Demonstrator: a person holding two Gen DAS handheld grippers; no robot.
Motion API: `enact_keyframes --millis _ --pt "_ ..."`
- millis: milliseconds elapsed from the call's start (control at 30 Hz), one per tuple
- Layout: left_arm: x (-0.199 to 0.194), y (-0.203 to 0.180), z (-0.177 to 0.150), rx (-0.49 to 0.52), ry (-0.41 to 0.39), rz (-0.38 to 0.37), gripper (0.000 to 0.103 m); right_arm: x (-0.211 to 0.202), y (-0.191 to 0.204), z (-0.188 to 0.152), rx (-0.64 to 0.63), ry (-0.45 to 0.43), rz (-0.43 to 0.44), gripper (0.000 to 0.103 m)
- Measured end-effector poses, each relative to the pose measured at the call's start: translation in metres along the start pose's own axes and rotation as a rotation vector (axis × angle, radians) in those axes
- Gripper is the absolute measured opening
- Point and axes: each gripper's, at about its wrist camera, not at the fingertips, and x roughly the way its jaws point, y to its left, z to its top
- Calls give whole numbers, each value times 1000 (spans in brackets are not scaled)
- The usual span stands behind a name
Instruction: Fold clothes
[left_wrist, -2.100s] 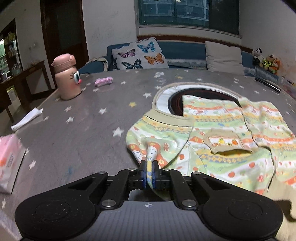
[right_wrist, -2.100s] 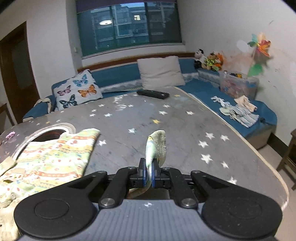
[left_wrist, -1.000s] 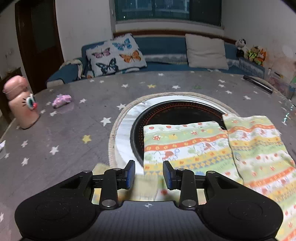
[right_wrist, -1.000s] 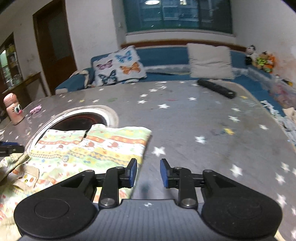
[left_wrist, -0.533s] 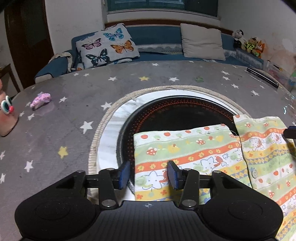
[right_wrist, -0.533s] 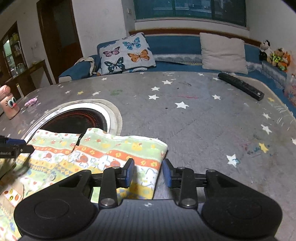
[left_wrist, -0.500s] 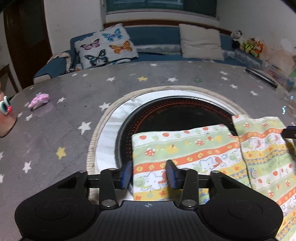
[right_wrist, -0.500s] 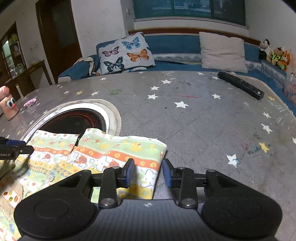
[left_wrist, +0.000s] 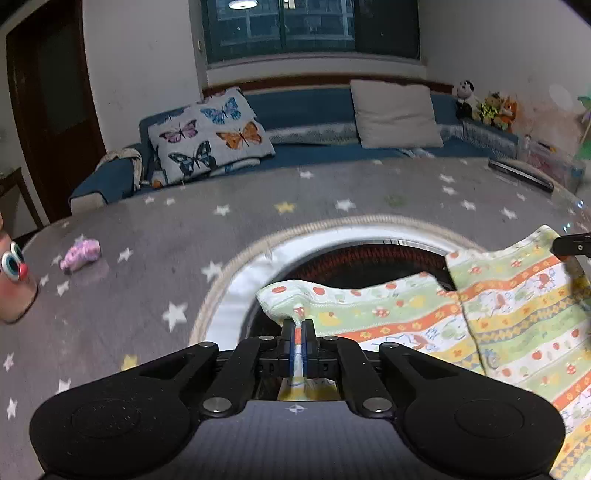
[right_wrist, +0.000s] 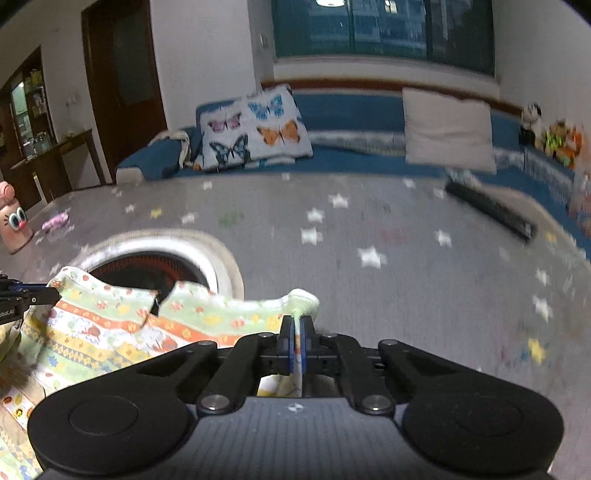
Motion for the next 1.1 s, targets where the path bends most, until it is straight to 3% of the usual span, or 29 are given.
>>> enact_keyframes --millis 100,233,300,433,567,767,933,1100 --pt "12 2 7 -10 0 23 4 7 6 12 -27 -31 -17 3" --pt "29 6 10 -33 54 38 9 31 10 17 -66 20 -85 7" --pt "28 8 9 -36 51 39 10 28 12 17 -64 5 -85 9" --pt "17 6 10 -33 22 23 11 15 28 19 -78 -8 25 9" --pt "7 -4 10 4 11 -34 11 23 59 17 -137 46 146 9" --pt "7 -19 11 36 32 -103 11 48 95 14 -219 85 174 9" --pt "15 -28 8 54 62 -148 11 61 102 17 -229 73 168 11" --pt "16 -34 -3 83 89 -159 11 44 101 15 -211 95 209 14"
